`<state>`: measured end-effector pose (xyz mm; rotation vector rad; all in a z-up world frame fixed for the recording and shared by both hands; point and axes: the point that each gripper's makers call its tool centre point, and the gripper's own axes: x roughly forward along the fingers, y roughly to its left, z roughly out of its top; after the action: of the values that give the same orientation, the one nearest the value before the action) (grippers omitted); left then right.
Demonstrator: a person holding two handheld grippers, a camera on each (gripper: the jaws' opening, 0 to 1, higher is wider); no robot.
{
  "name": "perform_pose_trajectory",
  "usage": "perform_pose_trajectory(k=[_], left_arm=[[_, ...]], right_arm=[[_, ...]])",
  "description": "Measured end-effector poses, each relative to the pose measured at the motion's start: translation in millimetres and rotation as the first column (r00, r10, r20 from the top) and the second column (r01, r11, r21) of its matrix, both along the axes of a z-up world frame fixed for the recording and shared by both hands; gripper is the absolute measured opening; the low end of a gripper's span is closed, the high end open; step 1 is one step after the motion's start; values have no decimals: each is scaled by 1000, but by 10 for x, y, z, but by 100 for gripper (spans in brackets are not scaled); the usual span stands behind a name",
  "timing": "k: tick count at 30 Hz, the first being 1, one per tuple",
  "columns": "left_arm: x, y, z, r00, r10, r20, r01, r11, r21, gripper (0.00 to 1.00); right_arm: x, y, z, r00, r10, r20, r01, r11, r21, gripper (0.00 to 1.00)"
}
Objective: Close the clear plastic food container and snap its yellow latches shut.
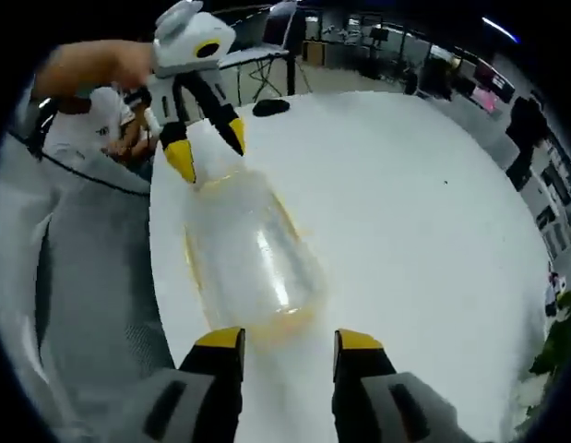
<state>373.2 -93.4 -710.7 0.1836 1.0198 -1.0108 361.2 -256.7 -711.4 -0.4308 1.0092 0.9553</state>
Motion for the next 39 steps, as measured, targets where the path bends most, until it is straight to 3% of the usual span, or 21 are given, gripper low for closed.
perform_pose_trajectory(k=[3,6,10,18,21,25,30,37,39], left_arm=[[6,3,-35,994,95,-54,-96,995,-14,42],[4,22,-80,987,145,-72,-145,989,-2,44],[-58,-23,-106,975,189,-120,-192,981,-19,43],[-135,-49,-215,963,228,-147,-232,973,-14,42],[-160,-81,-221,960,234,-155,-240,971,-17,42],[-198,-127,-235,959,233,-162,-239,971,-17,38],[-153,-72,-266,954,265,-143,-266,964,15,31],[-178,-143,-296,934,318,-164,-317,948,35,36],[-178,-150,-291,938,311,-152,-307,951,45,36]], right_arm=[[10,11,4,996,-91,-25,91,996,23,35],[-5,29,-20,989,-137,-52,139,990,31,35],[-23,60,-66,979,-187,-86,191,981,43,34],[-31,102,-172,950,-283,-128,293,954,62,36],[-67,157,-198,947,-284,-148,295,953,64,35],[-108,183,-267,954,-270,-129,275,961,21,35],[-110,206,-234,943,-304,-138,310,950,25,35],[-120,217,-247,938,-319,-138,322,947,-2,34],[-124,219,-251,939,-318,-134,320,948,-9,33]])
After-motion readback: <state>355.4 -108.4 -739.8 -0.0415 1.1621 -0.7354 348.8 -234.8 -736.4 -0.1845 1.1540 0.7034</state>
